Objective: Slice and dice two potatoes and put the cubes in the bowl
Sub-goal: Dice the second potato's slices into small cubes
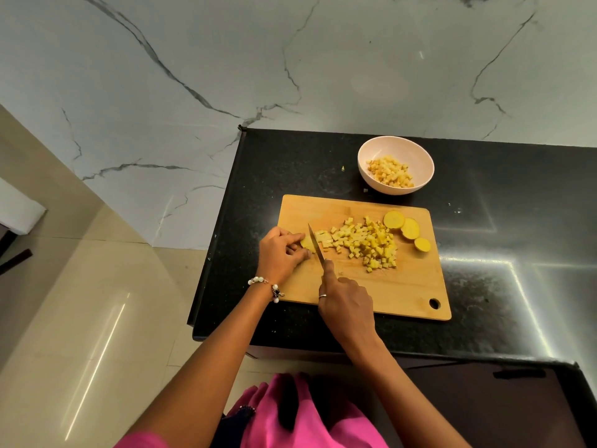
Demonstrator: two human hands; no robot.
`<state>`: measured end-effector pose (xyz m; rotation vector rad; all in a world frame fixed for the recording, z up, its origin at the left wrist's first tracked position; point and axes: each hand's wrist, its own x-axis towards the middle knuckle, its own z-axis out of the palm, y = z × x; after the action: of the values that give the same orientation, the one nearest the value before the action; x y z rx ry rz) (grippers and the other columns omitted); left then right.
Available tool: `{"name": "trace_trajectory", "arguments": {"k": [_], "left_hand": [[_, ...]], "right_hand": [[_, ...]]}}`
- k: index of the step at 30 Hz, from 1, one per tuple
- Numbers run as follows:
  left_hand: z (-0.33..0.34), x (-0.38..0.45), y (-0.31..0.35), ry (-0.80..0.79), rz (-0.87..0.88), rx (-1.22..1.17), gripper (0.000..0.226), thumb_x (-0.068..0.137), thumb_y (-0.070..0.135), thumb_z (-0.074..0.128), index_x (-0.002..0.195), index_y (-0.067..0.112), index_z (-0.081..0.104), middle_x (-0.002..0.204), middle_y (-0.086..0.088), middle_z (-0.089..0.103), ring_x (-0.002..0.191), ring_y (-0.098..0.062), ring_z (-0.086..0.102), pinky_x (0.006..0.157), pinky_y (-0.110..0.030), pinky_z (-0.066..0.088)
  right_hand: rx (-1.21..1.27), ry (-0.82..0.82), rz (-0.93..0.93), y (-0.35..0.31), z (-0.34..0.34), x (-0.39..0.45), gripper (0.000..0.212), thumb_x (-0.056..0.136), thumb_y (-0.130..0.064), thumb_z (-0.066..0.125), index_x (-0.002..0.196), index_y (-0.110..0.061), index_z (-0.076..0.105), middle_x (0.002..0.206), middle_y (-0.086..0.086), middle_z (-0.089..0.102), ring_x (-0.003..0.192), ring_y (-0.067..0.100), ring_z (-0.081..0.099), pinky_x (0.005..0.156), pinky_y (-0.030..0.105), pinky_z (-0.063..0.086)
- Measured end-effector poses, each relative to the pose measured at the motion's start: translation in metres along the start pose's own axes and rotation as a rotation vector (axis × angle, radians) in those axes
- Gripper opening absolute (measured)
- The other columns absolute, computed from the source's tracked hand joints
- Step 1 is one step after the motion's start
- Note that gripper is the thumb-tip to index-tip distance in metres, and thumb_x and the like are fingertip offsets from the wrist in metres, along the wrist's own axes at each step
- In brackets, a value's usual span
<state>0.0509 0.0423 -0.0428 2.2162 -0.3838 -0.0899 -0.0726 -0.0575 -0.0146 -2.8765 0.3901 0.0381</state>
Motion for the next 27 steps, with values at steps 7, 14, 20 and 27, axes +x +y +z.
{"name": "trace_trajectory", "arguments": {"k": [7,14,20,27], "left_hand": [[0.002,0.001,0.001,0.029,-0.018,-0.036,0.039,0.071,0.016,0.081,0.107,0.006,0.069,0.099,-0.001,0.051,0.066,-0.002,0.051,0.067,-0.003,0.045],[0.005,0.003,-0.002,0.034,0.007,-0.033,0.038,0.072,0.016,0.080,0.107,0.006,0.070,0.097,-0.002,0.052,0.070,-0.006,0.052,0.070,-0.013,0.051],[0.007,0.001,-0.003,0.060,0.042,-0.043,0.037,0.073,0.019,0.079,0.105,0.003,0.070,0.094,-0.002,0.050,0.065,-0.003,0.049,0.066,-0.010,0.048],[0.005,-0.001,-0.003,0.051,0.042,-0.052,0.038,0.072,0.017,0.080,0.106,0.004,0.070,0.095,0.000,0.050,0.065,-0.001,0.049,0.066,-0.007,0.047]], "right_hand": [[-0.011,-0.035,-0.028,-0.005,0.001,0.004,0.054,0.101,-0.022,0.028,0.151,-0.015,0.010,0.104,0.013,0.061,0.087,0.033,0.059,0.061,0.035,0.035],[-0.067,0.002,-0.091,-0.004,0.008,0.019,0.055,0.099,-0.016,0.030,0.151,-0.011,0.014,0.095,0.015,0.063,0.079,0.034,0.060,0.056,0.034,0.030],[-0.216,0.018,-0.049,-0.001,0.014,-0.013,0.070,0.058,-0.009,0.079,0.124,0.000,0.059,0.054,0.009,0.054,0.034,0.024,0.047,0.037,0.024,0.019],[-0.163,0.038,0.020,-0.002,0.009,-0.005,0.061,0.071,-0.011,0.074,0.128,-0.003,0.056,0.057,0.010,0.058,0.039,0.028,0.052,0.037,0.027,0.024]]}}
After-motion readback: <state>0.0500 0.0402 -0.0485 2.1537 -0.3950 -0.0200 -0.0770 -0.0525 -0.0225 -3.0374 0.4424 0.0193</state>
